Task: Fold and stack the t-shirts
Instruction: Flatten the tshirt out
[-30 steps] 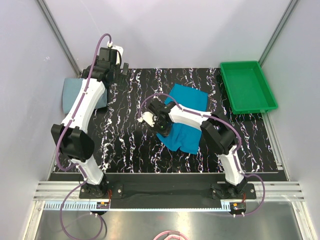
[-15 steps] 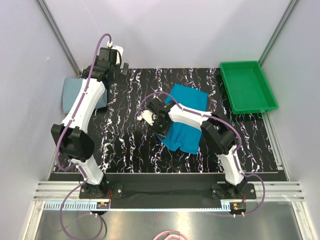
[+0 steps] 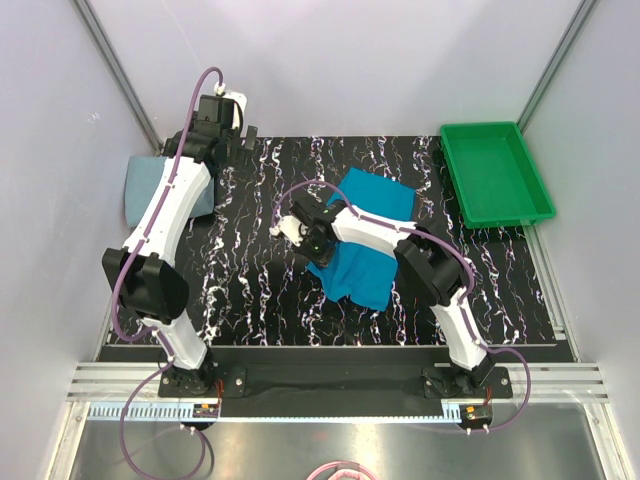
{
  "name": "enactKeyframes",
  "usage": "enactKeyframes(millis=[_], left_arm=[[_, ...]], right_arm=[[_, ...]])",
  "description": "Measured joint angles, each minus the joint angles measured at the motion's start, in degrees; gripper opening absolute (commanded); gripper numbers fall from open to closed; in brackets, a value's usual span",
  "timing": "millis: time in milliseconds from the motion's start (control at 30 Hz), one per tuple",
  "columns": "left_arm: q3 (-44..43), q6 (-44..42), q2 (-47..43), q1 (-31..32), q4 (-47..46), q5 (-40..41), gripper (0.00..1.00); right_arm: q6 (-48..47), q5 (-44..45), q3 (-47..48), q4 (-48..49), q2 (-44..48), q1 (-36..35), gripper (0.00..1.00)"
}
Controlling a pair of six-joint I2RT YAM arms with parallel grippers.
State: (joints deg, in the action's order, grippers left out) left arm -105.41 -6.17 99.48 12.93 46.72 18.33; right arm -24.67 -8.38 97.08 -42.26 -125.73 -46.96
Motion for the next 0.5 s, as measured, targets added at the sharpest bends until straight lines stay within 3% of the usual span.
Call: enactKeyframes(millis=[267, 500], left_arm=[[0.0, -0.1, 0.0, -0.1, -0.1, 0.5, 0.99], [0.0, 0.0, 0.0, -3.3, -0.1, 1.6, 0.99]], right_arm=[[-1.3, 2.6, 1.2, -1.6, 0.4, -0.3, 0.00], [-2.1, 3.4, 18.0, -7.5, 2.5, -0.3, 0.00]])
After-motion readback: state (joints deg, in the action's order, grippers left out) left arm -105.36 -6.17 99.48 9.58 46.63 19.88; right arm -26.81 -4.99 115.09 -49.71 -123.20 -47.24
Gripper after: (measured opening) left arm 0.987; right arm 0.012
